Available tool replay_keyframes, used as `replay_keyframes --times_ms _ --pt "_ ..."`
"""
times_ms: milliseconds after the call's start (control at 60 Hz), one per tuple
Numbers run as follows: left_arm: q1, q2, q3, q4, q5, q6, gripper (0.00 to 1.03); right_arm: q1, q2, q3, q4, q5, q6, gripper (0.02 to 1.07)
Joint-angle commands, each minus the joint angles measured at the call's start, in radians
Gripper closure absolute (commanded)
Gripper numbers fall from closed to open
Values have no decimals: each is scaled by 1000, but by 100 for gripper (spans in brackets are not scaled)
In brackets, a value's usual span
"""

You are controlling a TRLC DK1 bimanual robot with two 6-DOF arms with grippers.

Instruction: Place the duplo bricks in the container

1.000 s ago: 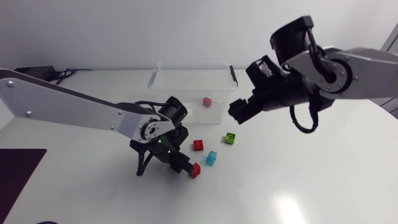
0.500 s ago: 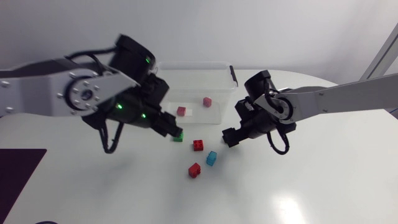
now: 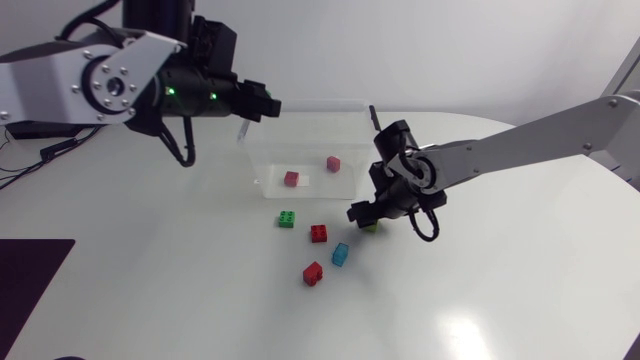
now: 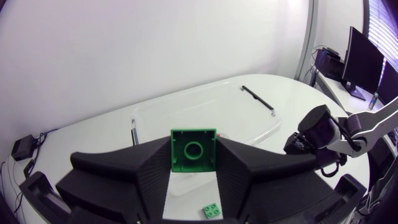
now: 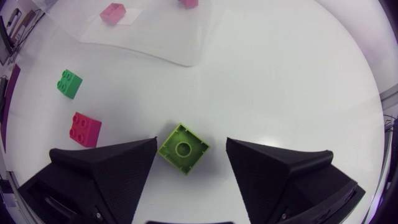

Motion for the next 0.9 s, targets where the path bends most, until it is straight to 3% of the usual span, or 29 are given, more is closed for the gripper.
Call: replay_keyframes --times_ms 0,183,317,367,567,883 --pt "14 74 43 42 -6 -31 82 10 31 13 -9 8 33 47" --pt "27 212 116 102 -6 -38 77 14 28 -11 -3 8 21 83" --pt "51 292 190 96 -6 -64 40 16 -100 -77 -20 10 -13 85" --pt "57 304 205 85 -6 -70 31 16 -163 -89 -52 10 -27 85" --pt "60 238 150 41 -5 -88 29 8 -370 -77 -176 7 -62 85" --pt "48 50 72 -88 26 -76 29 54 -421 -66 -204 7 -52 84"
